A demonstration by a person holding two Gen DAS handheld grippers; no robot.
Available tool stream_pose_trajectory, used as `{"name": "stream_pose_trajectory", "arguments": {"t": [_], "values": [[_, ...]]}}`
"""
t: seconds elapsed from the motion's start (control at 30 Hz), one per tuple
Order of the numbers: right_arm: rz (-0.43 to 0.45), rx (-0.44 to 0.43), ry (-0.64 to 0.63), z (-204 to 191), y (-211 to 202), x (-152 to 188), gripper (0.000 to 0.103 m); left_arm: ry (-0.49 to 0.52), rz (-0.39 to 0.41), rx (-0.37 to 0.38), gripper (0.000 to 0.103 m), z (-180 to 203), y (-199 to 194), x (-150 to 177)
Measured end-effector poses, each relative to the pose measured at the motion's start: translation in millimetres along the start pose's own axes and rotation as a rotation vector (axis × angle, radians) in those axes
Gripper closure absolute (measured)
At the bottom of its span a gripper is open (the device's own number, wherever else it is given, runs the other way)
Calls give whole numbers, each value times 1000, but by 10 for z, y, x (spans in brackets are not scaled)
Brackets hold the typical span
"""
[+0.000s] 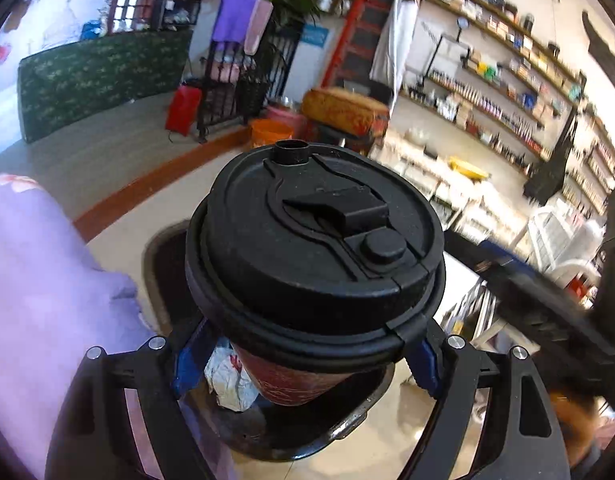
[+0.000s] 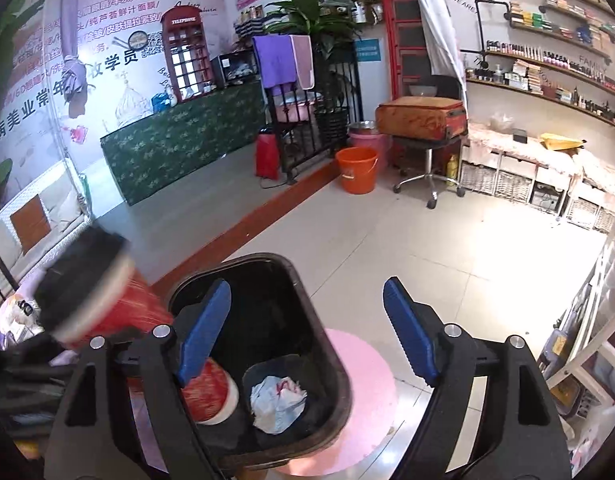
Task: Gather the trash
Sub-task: 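Open the right tool over the bin while the left tool drops the red cup in, then move both open tools back over the trash on the bedspread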
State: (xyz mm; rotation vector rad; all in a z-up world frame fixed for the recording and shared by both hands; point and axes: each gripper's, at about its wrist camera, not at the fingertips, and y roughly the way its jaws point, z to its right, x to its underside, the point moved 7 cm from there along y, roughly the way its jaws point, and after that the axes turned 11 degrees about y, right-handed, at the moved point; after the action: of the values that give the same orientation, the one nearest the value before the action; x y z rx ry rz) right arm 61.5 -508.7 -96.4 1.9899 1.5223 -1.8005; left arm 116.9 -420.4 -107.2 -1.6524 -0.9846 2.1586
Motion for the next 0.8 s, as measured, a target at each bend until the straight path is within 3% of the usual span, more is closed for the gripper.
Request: {"name": "stream_pose_trajectory", "arguments": {"t": [0.17, 0.23, 0.43, 0.6, 0.8], "values": [[16, 13, 7, 82, -71, -110, 25, 25, -85, -4, 20, 35, 205, 77], [26, 16, 12, 108, -102, -147, 25, 29, -94, -3, 6, 38, 189, 103], [56, 13, 16, 60, -153, -244, 23, 57, -89, -14, 6, 8, -33, 227], [43, -28, -6, -115, -169, -245, 23, 3, -75, -22, 6, -134, -332, 356], [1, -101, -63, -486, -134, -107, 23, -17, -7, -125, 6, -365, -945, 502]]}}
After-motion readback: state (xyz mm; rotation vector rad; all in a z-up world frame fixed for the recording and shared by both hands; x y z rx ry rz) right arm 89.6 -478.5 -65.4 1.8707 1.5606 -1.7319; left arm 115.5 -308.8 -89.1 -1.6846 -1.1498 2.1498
